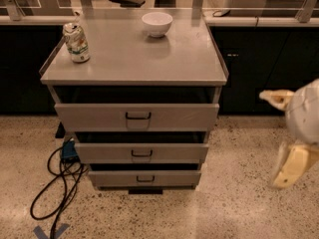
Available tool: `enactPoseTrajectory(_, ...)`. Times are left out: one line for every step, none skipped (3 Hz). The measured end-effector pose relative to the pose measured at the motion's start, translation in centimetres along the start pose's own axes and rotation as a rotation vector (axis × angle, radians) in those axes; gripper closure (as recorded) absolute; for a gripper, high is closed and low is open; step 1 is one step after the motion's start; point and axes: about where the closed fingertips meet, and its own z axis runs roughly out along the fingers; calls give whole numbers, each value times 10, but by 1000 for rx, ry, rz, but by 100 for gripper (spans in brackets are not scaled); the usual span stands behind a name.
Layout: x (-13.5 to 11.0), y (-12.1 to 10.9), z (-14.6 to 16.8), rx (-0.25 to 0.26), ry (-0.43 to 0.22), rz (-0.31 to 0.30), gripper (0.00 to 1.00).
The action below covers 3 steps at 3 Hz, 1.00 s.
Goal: Open bottom drawer
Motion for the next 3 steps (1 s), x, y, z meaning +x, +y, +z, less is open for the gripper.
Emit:
enactPoseTrajectory(19,42,98,-79,-80,-16,0)
enactPoseTrajectory(35,98,213,-197,-145,15,0)
enactPoseTrajectory(48,133,306,-239,-192,54,0)
